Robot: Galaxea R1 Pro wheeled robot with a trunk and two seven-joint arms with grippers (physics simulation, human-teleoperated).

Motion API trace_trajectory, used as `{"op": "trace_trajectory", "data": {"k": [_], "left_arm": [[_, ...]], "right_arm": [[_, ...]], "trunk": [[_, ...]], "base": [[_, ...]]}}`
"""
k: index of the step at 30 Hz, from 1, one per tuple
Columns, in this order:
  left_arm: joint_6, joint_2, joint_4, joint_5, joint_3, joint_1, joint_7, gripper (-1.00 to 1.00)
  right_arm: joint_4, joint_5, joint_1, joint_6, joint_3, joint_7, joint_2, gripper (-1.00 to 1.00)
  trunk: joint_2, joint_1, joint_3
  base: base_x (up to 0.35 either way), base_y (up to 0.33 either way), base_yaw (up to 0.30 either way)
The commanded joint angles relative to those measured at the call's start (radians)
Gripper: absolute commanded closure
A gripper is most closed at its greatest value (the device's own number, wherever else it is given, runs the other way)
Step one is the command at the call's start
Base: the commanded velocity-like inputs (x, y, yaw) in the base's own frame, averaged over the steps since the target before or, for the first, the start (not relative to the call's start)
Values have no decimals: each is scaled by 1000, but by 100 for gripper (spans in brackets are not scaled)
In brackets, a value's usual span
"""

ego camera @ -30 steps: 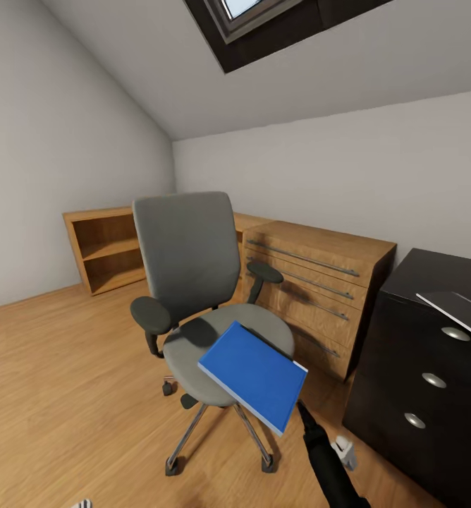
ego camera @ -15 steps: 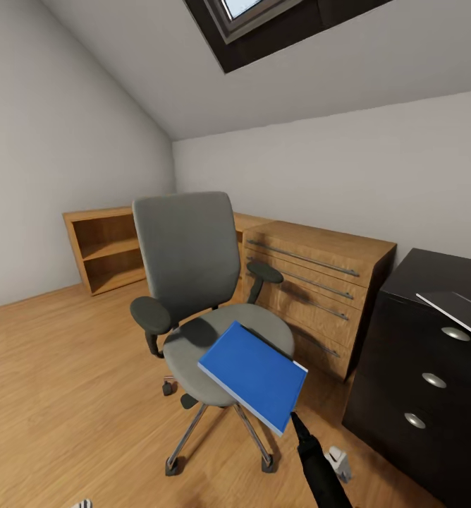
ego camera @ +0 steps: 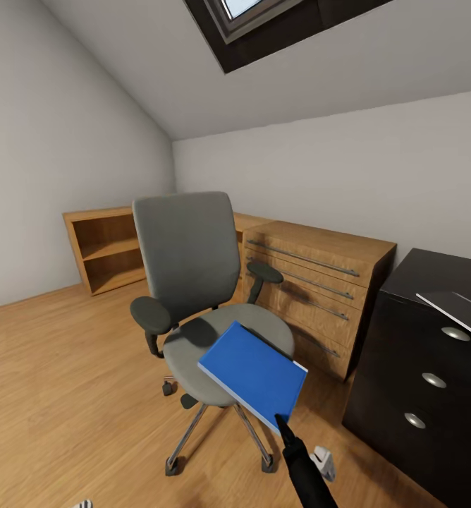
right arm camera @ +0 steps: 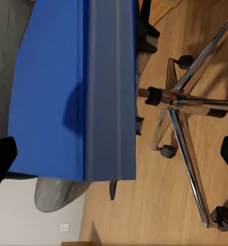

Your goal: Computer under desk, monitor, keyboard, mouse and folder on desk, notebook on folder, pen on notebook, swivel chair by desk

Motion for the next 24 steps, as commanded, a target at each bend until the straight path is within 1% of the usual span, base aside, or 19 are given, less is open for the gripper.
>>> {"op": "trace_trajectory", "data": {"k": [1,6,10,18,24], "left_arm": [[5,0,-2,11,-1,0,6,-100],[5,0,4,11,-1,0,6,-100],[5,0,17,10,-3,0,6,-100],[4,0,27,10,-21,0,6,-100],[2,1,54,8,-37,0,8,-100]], "right_arm": [[-1,-10,0,1,3,3,0,-100],[-4,-9,0,1,16,4,0,-100],[-5,-9,0,1,18,4,0,-100],[-5,-7,0,1,19,4,0,-100],[-5,-8,0,1,19,4,-1,-100]], "trunk": [[0,0,-1],[0,0,-1],[0,0,-1],[0,0,-1],[0,0,-1]], "base": [[0,0,0],[0,0,0],[0,0,0],[53,0,0],[6,0,0]]}}
